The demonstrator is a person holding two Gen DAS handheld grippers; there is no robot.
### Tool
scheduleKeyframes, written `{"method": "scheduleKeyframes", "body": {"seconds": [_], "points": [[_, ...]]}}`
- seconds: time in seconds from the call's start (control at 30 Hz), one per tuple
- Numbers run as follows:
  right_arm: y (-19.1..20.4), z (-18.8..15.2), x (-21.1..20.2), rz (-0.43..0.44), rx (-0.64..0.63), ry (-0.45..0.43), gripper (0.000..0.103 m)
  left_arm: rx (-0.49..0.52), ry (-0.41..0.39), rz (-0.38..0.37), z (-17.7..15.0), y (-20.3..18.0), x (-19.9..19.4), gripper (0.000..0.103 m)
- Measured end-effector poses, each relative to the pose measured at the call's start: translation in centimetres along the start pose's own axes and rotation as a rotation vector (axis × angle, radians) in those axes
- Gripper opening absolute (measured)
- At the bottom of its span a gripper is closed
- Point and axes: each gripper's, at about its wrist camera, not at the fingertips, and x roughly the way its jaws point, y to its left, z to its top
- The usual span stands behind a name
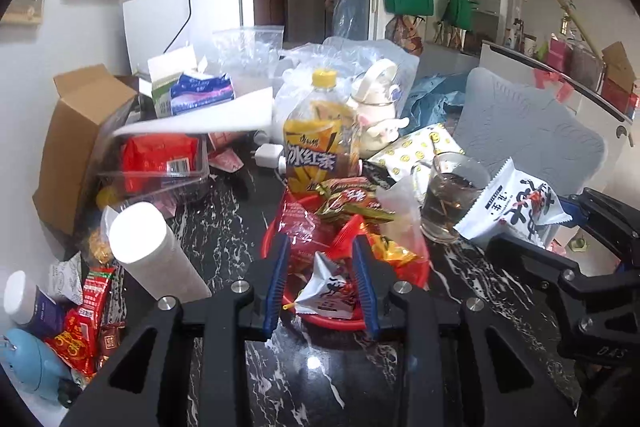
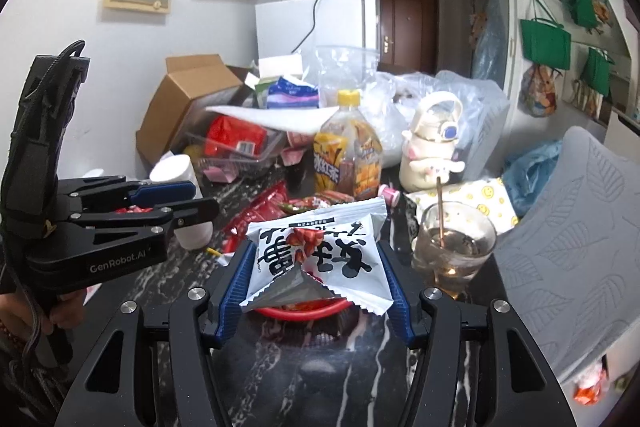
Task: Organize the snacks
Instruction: 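Open the right gripper over the basket while the left releases the lollipop into it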
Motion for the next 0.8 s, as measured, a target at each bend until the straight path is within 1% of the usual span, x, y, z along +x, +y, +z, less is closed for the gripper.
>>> {"method": "scheduleKeyframes", "body": {"seconds": [0.17, 0.33, 0.53, 0.7, 0.8], "points": [[-0.5, 0.8, -0.6, -0.003, 0.01, -0.01, 0.059, 0.001, -0.019, -0.006, 0.8, -0.4, -0.7, 0.031], [-1.2, 1.9, 0.4, -0.017, 0.02, -0.007, 0.06, -0.001, -0.016, -0.008, 1.4, -0.6, -0.2, 0.031], [-1.7, 2.4, 2.7, -0.001, 0.019, 0.009, 0.06, -0.002, -0.004, 0.003, 1.4, 0.3, 1.2, 0.031], [-1.3, 2.6, 5.7, 0.028, 0.009, 0.042, 0.06, -0.024, 0.002, -0.005, 1.2, 1.6, 2.6, 0.031], [-1.0, 2.5, 7.7, 0.041, 0.002, 0.07, 0.06, -0.033, 0.02, 0.006, 1.1, 2.3, 3.7, 0.031]]}}
